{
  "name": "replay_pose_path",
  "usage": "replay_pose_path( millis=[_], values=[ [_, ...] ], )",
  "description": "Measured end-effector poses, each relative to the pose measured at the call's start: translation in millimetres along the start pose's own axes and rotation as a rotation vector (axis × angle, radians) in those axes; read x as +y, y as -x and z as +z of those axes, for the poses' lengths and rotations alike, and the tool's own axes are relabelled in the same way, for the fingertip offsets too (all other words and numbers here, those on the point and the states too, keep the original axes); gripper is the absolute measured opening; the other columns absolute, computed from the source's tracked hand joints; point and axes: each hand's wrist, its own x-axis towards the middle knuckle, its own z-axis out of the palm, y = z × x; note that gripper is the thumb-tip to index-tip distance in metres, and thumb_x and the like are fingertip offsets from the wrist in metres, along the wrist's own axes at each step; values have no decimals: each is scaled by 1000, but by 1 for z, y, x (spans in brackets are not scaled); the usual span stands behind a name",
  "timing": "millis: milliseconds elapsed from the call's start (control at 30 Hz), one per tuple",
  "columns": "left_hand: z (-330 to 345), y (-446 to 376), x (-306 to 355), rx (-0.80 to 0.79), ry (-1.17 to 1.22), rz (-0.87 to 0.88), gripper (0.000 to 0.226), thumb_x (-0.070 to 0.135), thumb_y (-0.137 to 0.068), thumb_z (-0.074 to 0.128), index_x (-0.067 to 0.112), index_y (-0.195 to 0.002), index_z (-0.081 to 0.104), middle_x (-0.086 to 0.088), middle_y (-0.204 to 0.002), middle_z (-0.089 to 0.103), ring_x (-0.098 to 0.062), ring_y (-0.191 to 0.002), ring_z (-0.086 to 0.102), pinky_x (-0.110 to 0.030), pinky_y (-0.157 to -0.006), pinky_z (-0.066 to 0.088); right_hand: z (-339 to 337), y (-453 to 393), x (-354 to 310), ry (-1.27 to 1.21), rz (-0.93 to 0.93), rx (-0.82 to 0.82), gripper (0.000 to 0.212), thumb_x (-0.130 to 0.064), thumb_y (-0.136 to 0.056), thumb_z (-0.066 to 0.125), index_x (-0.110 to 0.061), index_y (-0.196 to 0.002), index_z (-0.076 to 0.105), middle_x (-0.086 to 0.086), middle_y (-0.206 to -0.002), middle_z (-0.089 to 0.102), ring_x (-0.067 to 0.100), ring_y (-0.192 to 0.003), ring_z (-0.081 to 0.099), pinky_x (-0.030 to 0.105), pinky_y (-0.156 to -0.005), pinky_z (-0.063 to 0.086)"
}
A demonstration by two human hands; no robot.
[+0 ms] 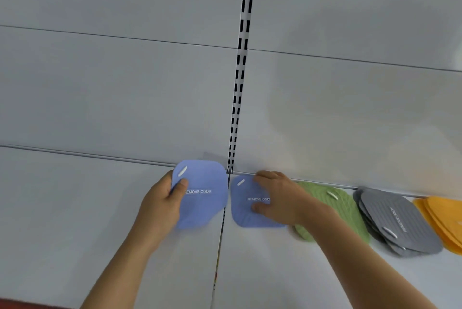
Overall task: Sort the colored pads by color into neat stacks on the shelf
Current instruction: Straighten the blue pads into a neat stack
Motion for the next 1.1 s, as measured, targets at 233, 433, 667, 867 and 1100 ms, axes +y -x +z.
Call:
replay_pose_path(
  millis=[233,433,667,867,1100],
  values=[
    [-2,2,-2,79,-30,-39,36,29,-110,48,32,-145,57,10,-126,67,-18,-119,60,-33,-95,41,-2,-4,3,74,-35,-26,70,-58,-87,66,-26,-146,48,-6,-151,44,22,-140,40,41,-113,38],
    [-2,6,3,60,-18,-47,35,30,-111,47,31,-144,56,18,-120,65,-15,-119,59,-31,-95,40,-11,-15,7,58,-33,-92,80,-66,-77,70,-29,-144,46,-8,-149,44,22,-138,41,43,-111,40],
    [4,12,5,84,-91,-8,32,30,-111,46,28,-141,56,28,-107,61,-13,-105,58,-26,-81,44,-5,-13,10,71,-50,-51,84,-68,-79,69,-30,-149,43,-8,-149,44,21,-138,40,43,-111,40],
    [1,15,9,90,12,-13,19,31,-111,46,41,-121,59,21,-108,66,-13,-108,62,-23,-83,46,5,-16,10,2,-125,120,41,-57,-79,60,-37,-115,65,-8,-108,51,24,-109,54,43,-92,50],
    [-7,16,16,74,141,-3,33,36,-110,48,55,-137,53,44,-117,59,27,-110,47,-14,-90,37,-9,46,-22,-148,-403,496,23,-18,-101,53,-29,-111,70,-14,-102,67,18,-91,62,37,-73,53]
  ],
)
